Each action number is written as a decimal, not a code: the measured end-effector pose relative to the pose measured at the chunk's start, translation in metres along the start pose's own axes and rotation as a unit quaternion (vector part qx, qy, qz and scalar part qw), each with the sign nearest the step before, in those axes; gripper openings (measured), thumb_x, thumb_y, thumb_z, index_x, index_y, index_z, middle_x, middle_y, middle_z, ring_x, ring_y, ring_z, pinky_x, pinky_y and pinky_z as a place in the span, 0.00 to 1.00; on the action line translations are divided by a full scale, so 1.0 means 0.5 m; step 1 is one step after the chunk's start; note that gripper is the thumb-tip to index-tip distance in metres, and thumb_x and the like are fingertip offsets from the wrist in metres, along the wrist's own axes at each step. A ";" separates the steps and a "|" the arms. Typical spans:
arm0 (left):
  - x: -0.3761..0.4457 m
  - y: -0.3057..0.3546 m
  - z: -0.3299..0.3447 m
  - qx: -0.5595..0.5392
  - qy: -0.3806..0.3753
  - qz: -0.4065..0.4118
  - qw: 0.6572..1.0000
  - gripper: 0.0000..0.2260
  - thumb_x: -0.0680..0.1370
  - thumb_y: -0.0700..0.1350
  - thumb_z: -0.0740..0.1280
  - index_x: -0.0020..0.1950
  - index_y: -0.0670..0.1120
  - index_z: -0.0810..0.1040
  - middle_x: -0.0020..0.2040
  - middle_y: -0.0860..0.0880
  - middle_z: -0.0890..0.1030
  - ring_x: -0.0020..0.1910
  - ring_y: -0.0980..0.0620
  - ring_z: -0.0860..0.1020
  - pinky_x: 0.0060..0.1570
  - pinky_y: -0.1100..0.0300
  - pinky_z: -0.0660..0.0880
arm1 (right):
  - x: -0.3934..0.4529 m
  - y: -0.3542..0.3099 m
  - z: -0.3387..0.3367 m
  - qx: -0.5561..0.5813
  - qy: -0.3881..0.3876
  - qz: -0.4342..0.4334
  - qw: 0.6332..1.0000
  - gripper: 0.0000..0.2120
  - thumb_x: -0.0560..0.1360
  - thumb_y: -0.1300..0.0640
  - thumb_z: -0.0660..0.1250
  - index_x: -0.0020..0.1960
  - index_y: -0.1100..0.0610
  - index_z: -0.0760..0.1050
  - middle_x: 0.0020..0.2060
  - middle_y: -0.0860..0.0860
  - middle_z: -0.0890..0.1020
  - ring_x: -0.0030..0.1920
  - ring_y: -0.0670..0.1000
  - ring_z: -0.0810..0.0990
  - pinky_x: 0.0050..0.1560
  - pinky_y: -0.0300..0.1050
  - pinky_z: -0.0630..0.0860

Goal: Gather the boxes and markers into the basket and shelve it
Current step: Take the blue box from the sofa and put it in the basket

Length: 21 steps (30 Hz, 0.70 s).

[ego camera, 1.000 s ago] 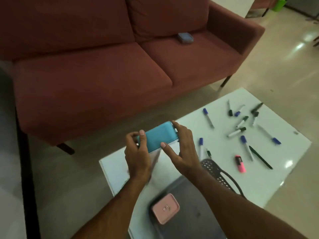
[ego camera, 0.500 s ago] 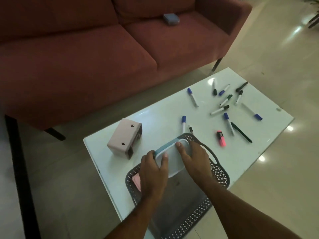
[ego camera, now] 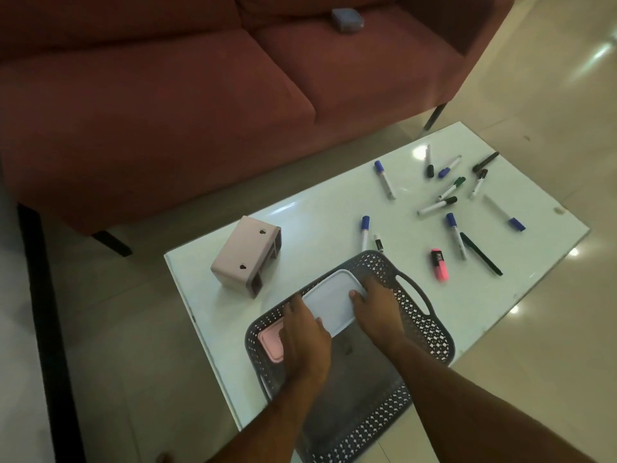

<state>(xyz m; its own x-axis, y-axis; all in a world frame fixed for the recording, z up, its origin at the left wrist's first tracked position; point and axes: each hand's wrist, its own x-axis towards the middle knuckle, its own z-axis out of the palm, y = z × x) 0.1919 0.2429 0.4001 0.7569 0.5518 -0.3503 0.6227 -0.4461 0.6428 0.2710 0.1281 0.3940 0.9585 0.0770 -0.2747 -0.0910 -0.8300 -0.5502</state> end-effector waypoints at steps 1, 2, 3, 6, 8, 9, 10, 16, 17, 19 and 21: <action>0.001 -0.001 0.001 0.006 0.000 -0.006 1.000 0.24 0.79 0.41 0.71 0.74 0.43 0.70 0.71 0.44 0.74 0.71 0.44 0.74 0.68 0.52 0.73 | 0.000 0.002 0.004 -0.003 -0.003 0.004 1.000 0.10 0.80 0.59 0.66 0.60 0.61 0.77 0.50 0.61 0.85 0.51 0.63 0.82 0.44 0.43 0.66; 0.002 0.000 0.001 0.011 0.001 -0.010 1.000 0.24 0.79 0.41 0.71 0.74 0.43 0.69 0.72 0.44 0.73 0.71 0.44 0.74 0.67 0.52 0.74 | -0.001 0.004 0.006 -0.004 -0.003 0.005 1.000 0.10 0.80 0.59 0.66 0.60 0.60 0.77 0.50 0.61 0.85 0.51 0.63 0.82 0.44 0.43 0.67; 0.002 0.001 0.000 0.019 0.003 -0.013 1.000 0.24 0.79 0.42 0.72 0.74 0.43 0.69 0.72 0.44 0.73 0.71 0.44 0.74 0.67 0.53 0.74 | -0.002 0.004 0.008 -0.005 -0.003 0.007 1.000 0.11 0.80 0.58 0.66 0.61 0.60 0.77 0.50 0.60 0.85 0.52 0.63 0.82 0.44 0.44 0.68; 0.002 0.008 -0.004 0.030 -0.003 -0.020 0.999 0.23 0.79 0.41 0.72 0.72 0.44 0.69 0.70 0.45 0.73 0.68 0.44 0.77 0.63 0.53 0.77 | -0.001 0.003 0.009 -0.009 -0.010 0.017 1.000 0.12 0.81 0.57 0.66 0.62 0.59 0.77 0.52 0.60 0.84 0.53 0.62 0.82 0.48 0.47 0.72; 0.001 0.012 -0.010 0.032 -0.007 -0.027 0.999 0.22 0.78 0.40 0.72 0.71 0.44 0.69 0.69 0.45 0.74 0.65 0.44 0.79 0.60 0.53 0.77 | -0.001 0.002 0.008 -0.013 -0.019 0.026 0.999 0.11 0.81 0.56 0.65 0.60 0.60 0.77 0.51 0.60 0.84 0.53 0.62 0.82 0.47 0.47 0.72; 0.001 0.012 -0.011 0.036 -0.008 -0.028 0.999 0.22 0.78 0.40 0.72 0.70 0.45 0.69 0.68 0.46 0.75 0.64 0.44 0.79 0.59 0.53 0.78 | -0.001 0.001 0.008 -0.015 -0.022 0.029 0.999 0.11 0.81 0.56 0.65 0.59 0.60 0.77 0.51 0.59 0.84 0.53 0.62 0.82 0.47 0.47 0.71; 0.001 0.012 -0.013 0.040 -0.009 -0.028 0.999 0.22 0.78 0.40 0.72 0.70 0.45 0.69 0.68 0.46 0.75 0.64 0.44 0.79 0.59 0.53 0.79 | -0.001 0.000 0.007 -0.017 -0.024 0.030 0.999 0.11 0.81 0.56 0.65 0.59 0.60 0.77 0.51 0.59 0.84 0.53 0.62 0.82 0.47 0.46 0.71; 0.000 0.014 -0.028 0.049 -0.006 -0.022 0.999 0.20 0.78 0.44 0.73 0.67 0.46 0.69 0.66 0.47 0.77 0.62 0.45 0.81 0.54 0.57 0.79 | -0.006 -0.012 0.000 -0.078 -0.016 0.002 0.997 0.12 0.80 0.54 0.65 0.59 0.59 0.75 0.51 0.58 0.83 0.53 0.61 0.81 0.47 0.49 0.73; -0.001 0.014 -0.031 0.050 -0.003 -0.022 0.998 0.20 0.78 0.45 0.73 0.66 0.47 0.69 0.65 0.47 0.78 0.61 0.46 0.81 0.53 0.58 0.80 | -0.011 -0.017 -0.002 -0.093 0.007 -0.021 0.995 0.13 0.79 0.54 0.66 0.61 0.58 0.76 0.52 0.57 0.83 0.54 0.60 0.80 0.50 0.50 0.74; 0.000 0.012 -0.041 0.050 0.003 -0.015 0.999 0.19 0.79 0.48 0.72 0.66 0.47 0.70 0.63 0.48 0.79 0.59 0.48 0.82 0.50 0.61 0.80 | -0.018 -0.033 -0.004 -0.107 0.063 -0.056 0.991 0.15 0.78 0.55 0.68 0.64 0.57 0.75 0.55 0.55 0.81 0.57 0.58 0.78 0.56 0.51 0.75; 0.006 0.012 -0.058 0.052 0.011 -0.002 0.999 0.18 0.80 0.50 0.70 0.67 0.47 0.71 0.62 0.49 0.80 0.57 0.50 0.83 0.48 0.63 0.79 | -0.016 -0.058 -0.005 -0.109 0.111 -0.085 0.984 0.15 0.79 0.55 0.69 0.64 0.58 0.76 0.57 0.54 0.81 0.59 0.57 0.78 0.59 0.51 0.77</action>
<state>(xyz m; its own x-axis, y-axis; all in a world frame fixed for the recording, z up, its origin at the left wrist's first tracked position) 0.1924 0.2622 0.4225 0.7499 0.5694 -0.3368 0.6444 -0.5134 0.5668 0.2668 0.1503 0.4141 0.9925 0.1220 -0.0015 0.1121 -0.9166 -0.3837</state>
